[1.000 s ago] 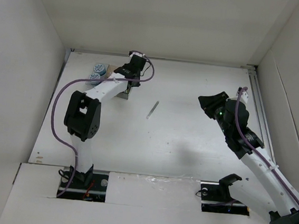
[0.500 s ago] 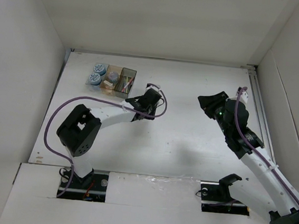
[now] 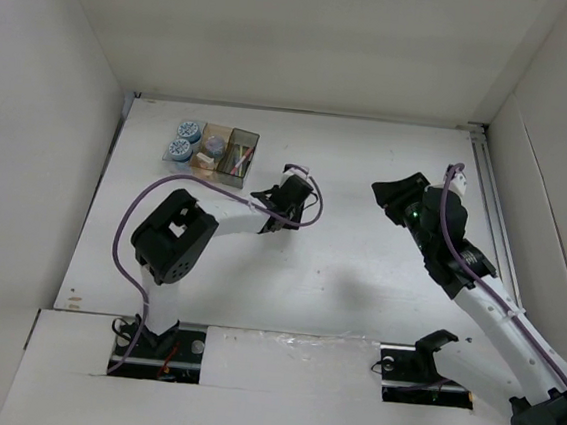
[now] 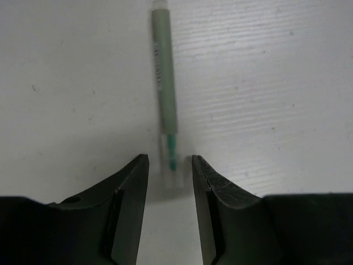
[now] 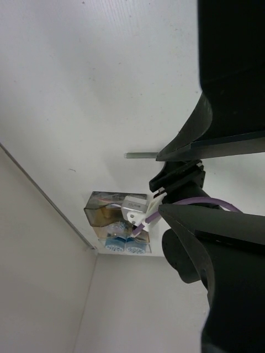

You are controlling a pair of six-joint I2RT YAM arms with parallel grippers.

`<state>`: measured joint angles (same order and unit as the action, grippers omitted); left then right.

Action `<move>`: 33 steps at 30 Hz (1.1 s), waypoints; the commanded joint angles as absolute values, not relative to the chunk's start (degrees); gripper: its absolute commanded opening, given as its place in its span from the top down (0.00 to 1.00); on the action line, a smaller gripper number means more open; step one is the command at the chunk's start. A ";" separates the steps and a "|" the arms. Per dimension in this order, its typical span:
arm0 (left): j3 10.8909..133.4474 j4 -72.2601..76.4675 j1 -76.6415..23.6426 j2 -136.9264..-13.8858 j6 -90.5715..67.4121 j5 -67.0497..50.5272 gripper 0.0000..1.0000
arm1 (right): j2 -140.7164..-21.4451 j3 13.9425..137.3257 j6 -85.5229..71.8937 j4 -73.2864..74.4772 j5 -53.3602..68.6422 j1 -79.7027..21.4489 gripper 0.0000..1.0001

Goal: Sort the stationery into containers
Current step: Grab a piece of stationery with the left arm, then place the stationery into the container

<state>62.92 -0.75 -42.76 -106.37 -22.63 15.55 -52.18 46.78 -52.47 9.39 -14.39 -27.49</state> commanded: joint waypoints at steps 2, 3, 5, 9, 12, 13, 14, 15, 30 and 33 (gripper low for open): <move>66.18 -1.14 -42.89 -108.80 -22.07 19.59 0.66 | -51.94 48.96 -52.12 6.94 -14.41 -28.04 0.57; 66.88 -1.14 -42.89 -108.81 -22.06 20.12 0.66 | -51.94 48.96 -52.12 6.94 -14.41 -28.04 0.57; 67.41 -1.14 -42.89 -109.42 -22.06 20.13 0.66 | -51.94 48.96 -52.12 6.94 -14.41 -28.04 0.57; 67.41 -1.14 -42.89 -110.65 -22.06 20.13 0.75 | -51.42 48.96 -52.12 6.94 -14.41 -28.04 0.57; 66.36 -1.14 -42.89 -110.65 -23.72 21.62 1.00 | -51.42 48.96 -52.12 6.94 -14.94 -28.04 0.57; 66.36 -1.14 -42.89 -110.65 -23.73 22.23 1.00 | -51.42 48.96 -52.12 6.94 -14.94 -28.04 0.57; 66.36 -1.14 -42.89 -109.09 -24.69 22.85 1.00 | -51.42 48.96 -52.12 6.94 -14.94 -28.04 0.57; 66.36 -1.14 -42.89 -108.03 -25.57 22.85 1.00 | -51.42 48.96 -52.12 6.94 -14.94 -28.04 0.57; 78.39 -6.15 -31.04 -96.41 -25.40 22.68 1.00 | -51.42 48.96 -52.12 6.94 -14.41 -28.04 0.57; 79.98 -6.68 -26.03 -98.34 -24.79 17.85 1.00 | -50.89 48.96 -52.12 6.94 -14.41 -28.04 0.57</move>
